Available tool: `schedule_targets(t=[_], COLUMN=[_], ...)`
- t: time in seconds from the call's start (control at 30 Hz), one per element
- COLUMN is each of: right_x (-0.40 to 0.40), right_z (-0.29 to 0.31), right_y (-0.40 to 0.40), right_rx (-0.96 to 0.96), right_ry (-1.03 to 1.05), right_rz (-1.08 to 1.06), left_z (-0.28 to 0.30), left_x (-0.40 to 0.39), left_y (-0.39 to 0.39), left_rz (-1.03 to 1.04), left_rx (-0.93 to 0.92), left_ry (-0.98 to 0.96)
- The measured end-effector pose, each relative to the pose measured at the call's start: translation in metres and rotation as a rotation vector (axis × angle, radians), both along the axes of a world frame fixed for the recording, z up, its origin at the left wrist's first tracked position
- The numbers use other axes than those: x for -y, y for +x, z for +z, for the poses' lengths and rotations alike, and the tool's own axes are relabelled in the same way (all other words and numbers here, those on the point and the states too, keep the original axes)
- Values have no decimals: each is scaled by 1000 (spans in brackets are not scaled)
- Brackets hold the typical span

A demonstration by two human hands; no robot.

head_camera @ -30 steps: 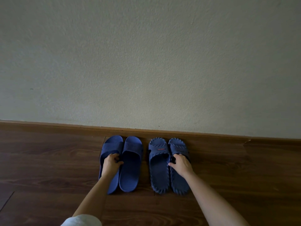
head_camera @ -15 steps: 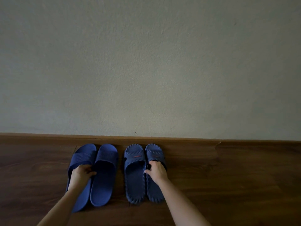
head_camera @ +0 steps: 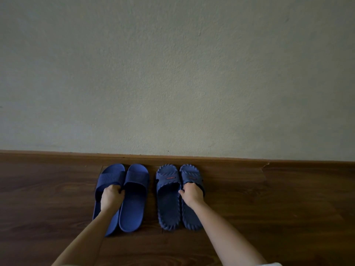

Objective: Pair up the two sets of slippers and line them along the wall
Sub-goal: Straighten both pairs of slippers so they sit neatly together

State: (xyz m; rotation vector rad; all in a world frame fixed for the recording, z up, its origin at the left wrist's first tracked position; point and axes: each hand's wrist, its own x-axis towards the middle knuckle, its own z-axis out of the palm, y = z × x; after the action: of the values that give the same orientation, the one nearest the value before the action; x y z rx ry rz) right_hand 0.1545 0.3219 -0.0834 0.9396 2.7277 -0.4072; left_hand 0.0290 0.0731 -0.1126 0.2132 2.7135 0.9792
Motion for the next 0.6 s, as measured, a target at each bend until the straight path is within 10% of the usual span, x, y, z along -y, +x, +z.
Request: schedule_targets(t=[0.6], right_x=[7], right_z=[1], right_y=[0], right_rx=[-55], right_ry=[-44], right_rz=[-57], left_z=[4], left_x=[-5], left_y=[3], left_rz=[87], left_rx=[53], left_ry=[3])
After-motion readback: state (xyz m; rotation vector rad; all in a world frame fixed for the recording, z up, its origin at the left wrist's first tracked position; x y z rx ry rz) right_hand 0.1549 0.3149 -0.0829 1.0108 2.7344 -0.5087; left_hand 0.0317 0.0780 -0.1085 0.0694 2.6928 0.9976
